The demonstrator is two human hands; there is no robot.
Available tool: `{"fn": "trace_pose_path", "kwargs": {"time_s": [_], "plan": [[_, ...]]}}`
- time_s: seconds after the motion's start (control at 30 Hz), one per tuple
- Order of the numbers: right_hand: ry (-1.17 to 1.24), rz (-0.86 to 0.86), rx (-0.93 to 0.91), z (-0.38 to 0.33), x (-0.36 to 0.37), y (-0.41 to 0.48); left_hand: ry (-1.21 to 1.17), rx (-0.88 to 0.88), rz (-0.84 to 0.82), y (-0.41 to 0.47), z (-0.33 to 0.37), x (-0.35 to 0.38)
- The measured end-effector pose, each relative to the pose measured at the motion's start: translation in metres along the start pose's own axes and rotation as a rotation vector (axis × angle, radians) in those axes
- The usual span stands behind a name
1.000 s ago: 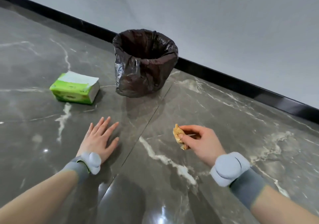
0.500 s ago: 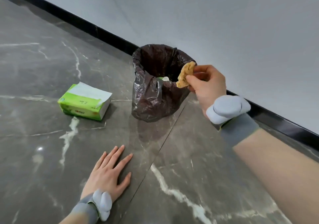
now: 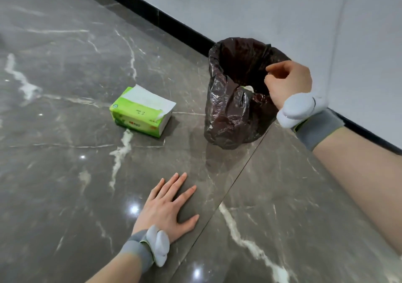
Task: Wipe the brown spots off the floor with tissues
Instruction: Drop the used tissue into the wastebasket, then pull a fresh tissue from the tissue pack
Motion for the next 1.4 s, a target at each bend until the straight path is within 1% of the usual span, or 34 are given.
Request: {"fn": "trace_pose_path", "kwargs": {"time_s": [0.07,0.13,0.23,0.3,0.33,0.43,0.53,0.63,0.83,1.0,1.07,1.17,1.23,1.33,1.4], "plan": [[0.062,0.108,-0.185,-0.027,-0.005,-0.009,-0.015,-0.013,-0.003,0.000,-0.001,-0.001],[0.182,0.149,-0.363,-0.058,-0.003,-0.026,-0.017,-0.013,0.000,0.001,0.000,-0.003],[0.350,0.029,-0.557,-0.095,0.029,-0.071,-0.011,-0.015,0.007,-0.001,-0.002,-0.001],[0.395,-0.101,-0.621,-0.103,0.064,-0.099,-0.016,-0.018,0.016,-0.001,-0.003,0.000],[0.421,-0.173,-0.611,-0.100,0.085,-0.110,-0.016,-0.015,0.021,0.000,-0.003,0.001],[0.455,-0.338,-0.476,-0.078,0.145,-0.128,-0.017,-0.012,0.045,0.000,-0.004,0.000],[0.448,-0.397,-0.406,-0.066,0.188,-0.129,-0.005,-0.004,0.052,0.001,-0.007,0.003],[0.434,-0.400,-0.411,-0.062,0.205,-0.124,-0.008,-0.003,0.051,0.000,-0.002,0.002],[0.449,-0.293,-0.450,-0.064,0.220,-0.109,-0.005,-0.001,0.054,0.002,-0.004,0.003],[0.481,-0.216,-0.406,-0.045,0.188,-0.118,-0.023,-0.006,0.046,0.001,-0.004,0.004],[0.419,-0.190,-0.367,-0.016,0.156,-0.134,-0.002,0.041,0.057,-0.004,0.013,0.007],[0.407,-0.198,-0.368,0.002,0.132,-0.152,0.038,0.013,0.071,0.000,-0.002,0.002],[0.336,-0.169,-0.384,0.016,0.102,-0.167,0.055,0.002,0.084,0.001,-0.004,0.002],[0.325,-0.060,-0.341,0.045,0.045,-0.187,0.064,-0.005,0.058,-0.004,0.002,0.004],[0.293,-0.027,-0.328,0.062,0.011,-0.201,0.066,0.004,0.061,-0.005,0.005,0.005]]}}
Point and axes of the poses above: each hand's wrist, its own y-axis towards the middle knuckle, its own x-axis out of the palm, z = x × y, the point moved 8 cm from there along y, towards the middle knuckle, and after that the axes turned 15 degrees about -x, right-handed, at the moved point
